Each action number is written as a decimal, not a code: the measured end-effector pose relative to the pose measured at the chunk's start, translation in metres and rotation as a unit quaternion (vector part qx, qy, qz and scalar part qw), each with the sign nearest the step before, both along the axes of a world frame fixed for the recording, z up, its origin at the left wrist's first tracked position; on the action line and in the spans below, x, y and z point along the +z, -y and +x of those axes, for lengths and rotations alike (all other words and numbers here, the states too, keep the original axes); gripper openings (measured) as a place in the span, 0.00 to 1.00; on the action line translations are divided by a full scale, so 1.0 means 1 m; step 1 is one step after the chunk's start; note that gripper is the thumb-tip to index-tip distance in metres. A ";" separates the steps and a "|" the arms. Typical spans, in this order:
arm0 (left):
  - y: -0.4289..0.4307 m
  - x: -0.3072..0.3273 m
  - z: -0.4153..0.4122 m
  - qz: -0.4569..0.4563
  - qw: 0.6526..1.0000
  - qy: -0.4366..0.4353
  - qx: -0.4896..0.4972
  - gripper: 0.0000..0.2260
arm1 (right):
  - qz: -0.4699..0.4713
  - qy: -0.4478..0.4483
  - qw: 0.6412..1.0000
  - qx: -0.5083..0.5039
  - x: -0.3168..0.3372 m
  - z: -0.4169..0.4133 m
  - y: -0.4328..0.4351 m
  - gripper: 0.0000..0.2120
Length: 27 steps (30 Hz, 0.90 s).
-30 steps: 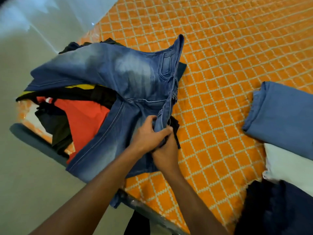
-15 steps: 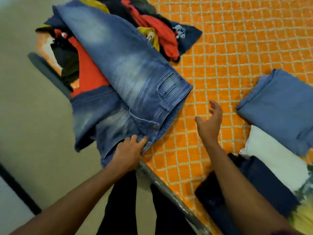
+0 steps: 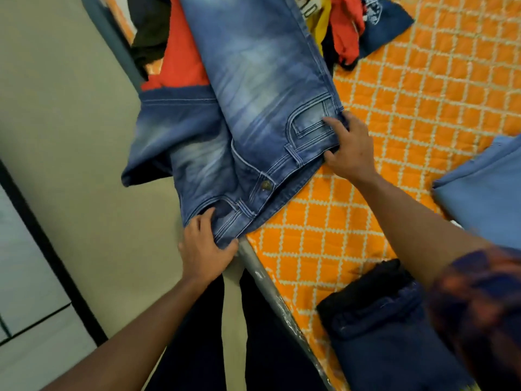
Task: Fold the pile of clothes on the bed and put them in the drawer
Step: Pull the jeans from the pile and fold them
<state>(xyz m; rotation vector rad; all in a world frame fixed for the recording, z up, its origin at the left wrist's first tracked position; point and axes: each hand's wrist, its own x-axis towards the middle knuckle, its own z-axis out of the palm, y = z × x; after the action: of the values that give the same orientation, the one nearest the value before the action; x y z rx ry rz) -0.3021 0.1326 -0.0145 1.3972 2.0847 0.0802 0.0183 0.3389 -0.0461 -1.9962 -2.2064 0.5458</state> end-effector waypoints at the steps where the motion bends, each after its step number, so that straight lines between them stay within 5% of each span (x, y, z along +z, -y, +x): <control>1: 0.006 -0.001 0.003 0.000 1.000 -0.007 0.029 0.42 | -0.001 0.024 0.999 0.023 -0.002 -0.001 -0.007 0.33; 5: 0.031 -0.021 0.007 0.034 0.992 0.009 0.119 0.37 | 0.015 0.059 0.998 0.022 0.002 0.001 -0.023 0.25; 10: 0.020 -0.024 0.013 0.082 0.937 0.123 0.315 0.21 | 0.001 -0.030 0.999 0.015 -0.002 0.013 -0.042 0.24; 16: -0.019 -0.014 0.002 0.154 0.778 0.160 0.587 0.09 | 0.065 -0.188 0.978 -0.060 0.017 0.020 -0.022 0.20; 23: 0.013 0.010 -0.053 0.192 0.727 0.207 0.626 0.20 | 0.111 -0.216 0.959 -0.144 0.034 0.001 0.070 0.20; 27: 0.047 0.023 -0.089 0.050 0.691 0.399 0.600 0.18 | -0.004 -0.242 0.941 -0.236 0.008 -0.019 0.115 0.22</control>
<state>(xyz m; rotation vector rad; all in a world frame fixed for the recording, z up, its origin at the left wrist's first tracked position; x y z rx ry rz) -0.3915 0.0856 0.0087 -0.2546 1.7968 1.1149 -0.0009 0.2240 -0.0377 -2.0174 -1.3865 0.8576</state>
